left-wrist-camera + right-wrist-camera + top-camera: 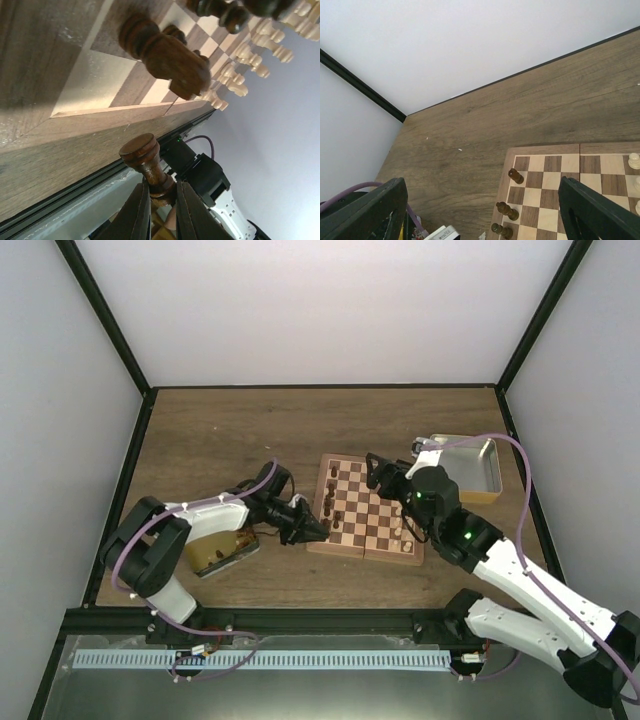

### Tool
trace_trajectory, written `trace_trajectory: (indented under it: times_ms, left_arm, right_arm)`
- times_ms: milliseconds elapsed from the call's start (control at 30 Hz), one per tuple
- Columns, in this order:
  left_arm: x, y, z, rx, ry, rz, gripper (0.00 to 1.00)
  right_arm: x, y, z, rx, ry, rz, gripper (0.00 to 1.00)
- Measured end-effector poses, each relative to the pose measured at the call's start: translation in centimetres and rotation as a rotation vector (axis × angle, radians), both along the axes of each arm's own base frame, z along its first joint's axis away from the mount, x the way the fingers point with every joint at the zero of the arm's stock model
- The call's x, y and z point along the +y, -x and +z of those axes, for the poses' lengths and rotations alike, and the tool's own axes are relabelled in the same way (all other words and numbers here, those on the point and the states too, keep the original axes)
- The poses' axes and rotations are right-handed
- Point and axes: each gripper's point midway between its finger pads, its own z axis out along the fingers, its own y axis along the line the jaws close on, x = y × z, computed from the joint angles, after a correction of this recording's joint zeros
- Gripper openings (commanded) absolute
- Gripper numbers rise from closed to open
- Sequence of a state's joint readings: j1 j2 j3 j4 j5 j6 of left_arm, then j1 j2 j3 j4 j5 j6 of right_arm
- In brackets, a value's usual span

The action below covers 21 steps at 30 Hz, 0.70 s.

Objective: Set up the chess pieces on the board
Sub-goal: Place the chess piece on the chessboard.

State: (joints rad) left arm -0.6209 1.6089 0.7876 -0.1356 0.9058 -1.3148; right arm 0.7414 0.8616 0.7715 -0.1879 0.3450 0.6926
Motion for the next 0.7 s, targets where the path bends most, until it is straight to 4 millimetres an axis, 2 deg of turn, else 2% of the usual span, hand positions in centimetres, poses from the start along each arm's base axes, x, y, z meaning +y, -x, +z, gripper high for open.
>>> trace_trajectory:
  times_ms: [567,700]
  left_arm:
    - [-0.3,-0.2,-1.8,0.08,-0.035,0.04,0.05]
    - [-0.3,-0.3,-1.9,0.084,-0.04,0.045,0.1]
  right_arm:
    - [-0.6,0.2,0.1,-0.006,-0.006,-0.017,0.84]
    - [-0.6,0.3,-0.3,0.001,-0.004,-0.017,0.84]
